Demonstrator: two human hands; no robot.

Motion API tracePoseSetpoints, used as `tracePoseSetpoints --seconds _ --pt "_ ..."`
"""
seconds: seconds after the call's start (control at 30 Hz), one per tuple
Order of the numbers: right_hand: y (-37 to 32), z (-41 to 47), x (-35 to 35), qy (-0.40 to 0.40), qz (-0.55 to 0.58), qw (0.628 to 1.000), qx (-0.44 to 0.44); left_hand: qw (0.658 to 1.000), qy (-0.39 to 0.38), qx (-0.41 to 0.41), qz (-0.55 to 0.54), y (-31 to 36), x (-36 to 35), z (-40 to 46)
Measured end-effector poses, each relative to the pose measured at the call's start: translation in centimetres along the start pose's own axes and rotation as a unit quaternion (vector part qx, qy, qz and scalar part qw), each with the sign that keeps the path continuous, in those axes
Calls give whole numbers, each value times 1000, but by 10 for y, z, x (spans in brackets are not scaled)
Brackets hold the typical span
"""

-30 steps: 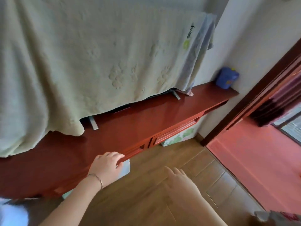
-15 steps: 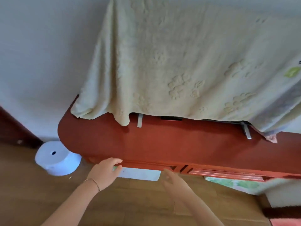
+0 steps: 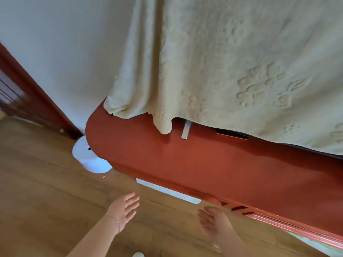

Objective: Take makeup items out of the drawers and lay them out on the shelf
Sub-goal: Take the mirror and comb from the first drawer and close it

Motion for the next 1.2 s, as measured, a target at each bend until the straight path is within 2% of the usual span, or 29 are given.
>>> tracePoseSetpoints --seconds 0.3,0.47,0.7,0.93,1.2 --pt "12 46 -25 20 188 982 -6 985 26 22 -167 12 -8 88" --pt "9 56 -35 6 257 966 35 983 6 15 -181 17 -21 98" --pt "13 60 -32 -11 279 958 71 986 -6 18 -167 23 -24 105" --pt "32 41 -27 13 283 957 70 983 -29 46 -176 6 -4 94" --pt "63 24 -14 25 272 961 43 984 -13 78 -163 -18 19 69"
Point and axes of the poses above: each hand's wrist, its own z-axis towards the middle knuckle, its own x-axis out of the back of the hand, y = z × x, the point moved 7 cm from there along z, towards the middle knuckle, and after that the axes turned 3 degrees about x, right-handed, at the moved point
